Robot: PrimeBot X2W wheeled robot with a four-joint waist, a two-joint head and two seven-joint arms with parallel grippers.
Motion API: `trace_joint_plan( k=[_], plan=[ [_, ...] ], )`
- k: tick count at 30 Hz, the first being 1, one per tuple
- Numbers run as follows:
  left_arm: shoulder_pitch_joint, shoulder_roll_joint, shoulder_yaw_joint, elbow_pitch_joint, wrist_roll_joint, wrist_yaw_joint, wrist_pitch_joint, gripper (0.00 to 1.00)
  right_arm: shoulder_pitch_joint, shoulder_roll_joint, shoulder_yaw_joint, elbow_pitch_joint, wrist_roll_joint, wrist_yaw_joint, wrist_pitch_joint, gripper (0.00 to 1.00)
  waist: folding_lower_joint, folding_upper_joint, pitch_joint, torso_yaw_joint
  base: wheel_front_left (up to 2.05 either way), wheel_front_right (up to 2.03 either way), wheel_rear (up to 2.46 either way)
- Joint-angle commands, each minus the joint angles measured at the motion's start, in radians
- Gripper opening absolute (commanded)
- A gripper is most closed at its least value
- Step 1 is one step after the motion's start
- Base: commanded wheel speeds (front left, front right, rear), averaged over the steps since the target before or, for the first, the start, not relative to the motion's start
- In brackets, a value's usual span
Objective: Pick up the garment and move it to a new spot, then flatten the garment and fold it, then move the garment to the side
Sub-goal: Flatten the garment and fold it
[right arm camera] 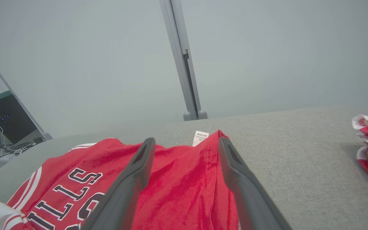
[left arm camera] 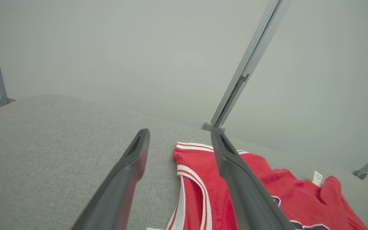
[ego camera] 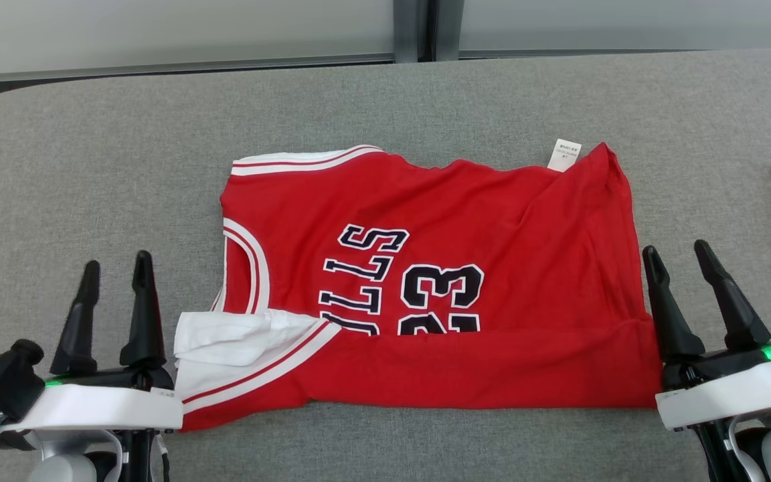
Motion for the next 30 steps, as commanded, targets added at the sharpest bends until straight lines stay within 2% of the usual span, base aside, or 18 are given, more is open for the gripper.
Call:
trace_joint_plan(
  k=[1,5,12,19,30],
  plan=[
    [-0.003,0.005,0.010,-0.013,0.030,0.008,-0.050,1.00,0.010,-0.004,-0.007,-0.024,-0.034,0.000,-0.034,1.00,0.0000,0.0000,-0.012,-0.002,0.00,0.00,0.00],
    [0.015,0.008,0.001,-0.038,0.105,0.022,-0.123,1.00,0.030,0.001,-0.024,-0.064,-0.100,0.000,-0.076,1.00,0.0000,0.0000,-0.042,-0.008,0.00,0.00,0.00],
    [0.113,0.022,-0.030,-0.028,0.196,0.044,-0.144,1.00,0.113,0.009,-0.031,-0.070,-0.141,0.000,-0.067,1.00,0.0000,0.0000,-0.103,-0.025,0.00,0.00,0.00],
    [0.183,0.042,-0.048,-0.026,0.225,0.054,-0.138,1.00,0.172,0.014,-0.032,-0.071,-0.151,0.000,-0.060,1.00,0.0000,0.0000,-0.131,-0.030,0.00,0.00,0.00],
    [0.170,0.050,-0.058,-0.034,0.221,0.056,-0.115,1.00,0.171,0.021,-0.043,-0.067,-0.155,0.000,-0.064,1.00,0.0000,0.0000,-0.143,-0.024,0.00,0.00,0.00]
  ],
)
